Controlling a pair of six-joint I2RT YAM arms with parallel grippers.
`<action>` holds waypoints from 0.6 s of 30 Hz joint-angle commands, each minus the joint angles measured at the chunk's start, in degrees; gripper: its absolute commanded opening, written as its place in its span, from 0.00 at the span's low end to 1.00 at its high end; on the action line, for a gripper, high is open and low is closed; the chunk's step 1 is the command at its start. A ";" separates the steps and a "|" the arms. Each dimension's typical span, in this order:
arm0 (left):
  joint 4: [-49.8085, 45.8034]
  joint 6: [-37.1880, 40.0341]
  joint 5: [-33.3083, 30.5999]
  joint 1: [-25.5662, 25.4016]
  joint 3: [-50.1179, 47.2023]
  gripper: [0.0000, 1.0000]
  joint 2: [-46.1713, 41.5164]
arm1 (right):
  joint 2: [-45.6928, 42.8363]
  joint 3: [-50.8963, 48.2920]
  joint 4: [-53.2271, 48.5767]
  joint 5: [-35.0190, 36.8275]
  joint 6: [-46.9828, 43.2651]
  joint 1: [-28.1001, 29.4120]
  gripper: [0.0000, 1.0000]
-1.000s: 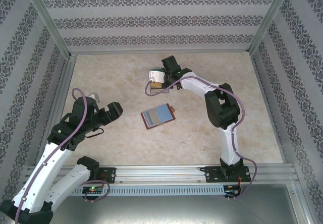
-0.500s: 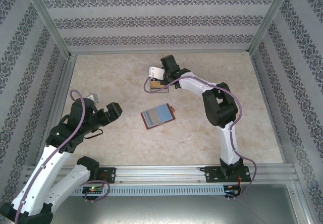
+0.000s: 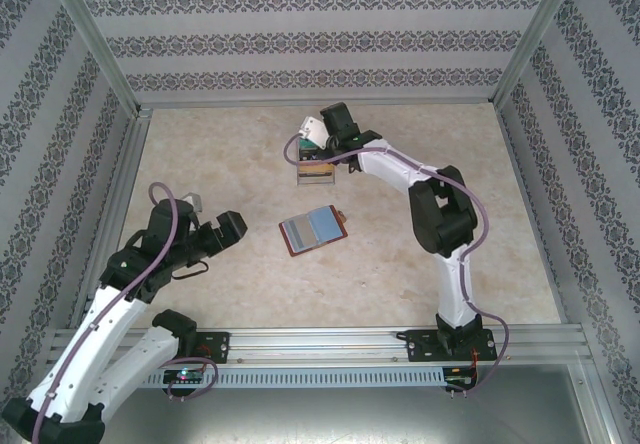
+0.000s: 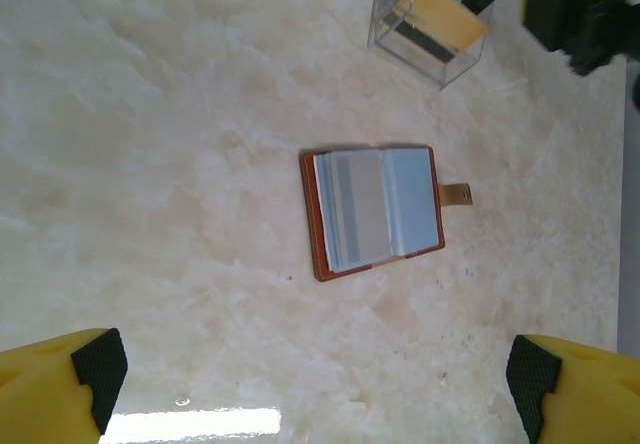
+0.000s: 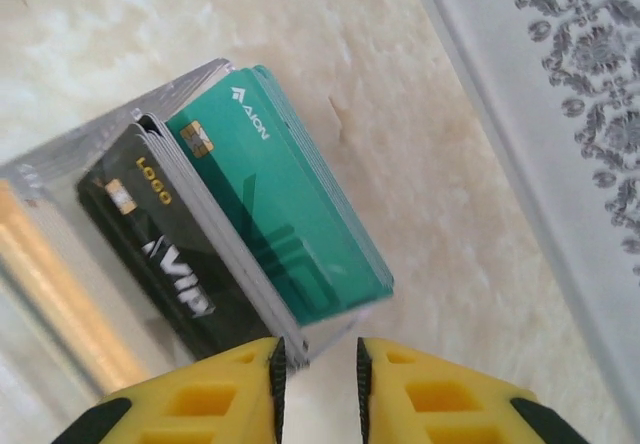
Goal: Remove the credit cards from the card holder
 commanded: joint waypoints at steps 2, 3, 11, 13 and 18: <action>9.66 -1.94 5.90 0.51 -3.47 0.98 4.30 | -11.45 -5.60 -5.81 -6.53 22.05 0.58 0.35; 11.64 -2.46 7.04 0.45 -4.32 0.96 5.65 | -13.24 -7.65 -6.72 -8.45 25.48 0.66 0.36; 26.22 -6.56 13.15 -0.49 -9.30 0.79 17.37 | -21.37 -24.91 -7.06 -17.96 44.11 2.28 0.39; 28.54 -6.83 13.64 -1.38 -9.30 0.78 20.52 | -21.70 -28.58 -6.12 -18.07 46.00 2.60 0.39; 32.96 -7.27 13.90 -3.46 -8.29 0.75 27.71 | -20.11 -34.19 -4.76 -18.43 49.21 2.73 0.39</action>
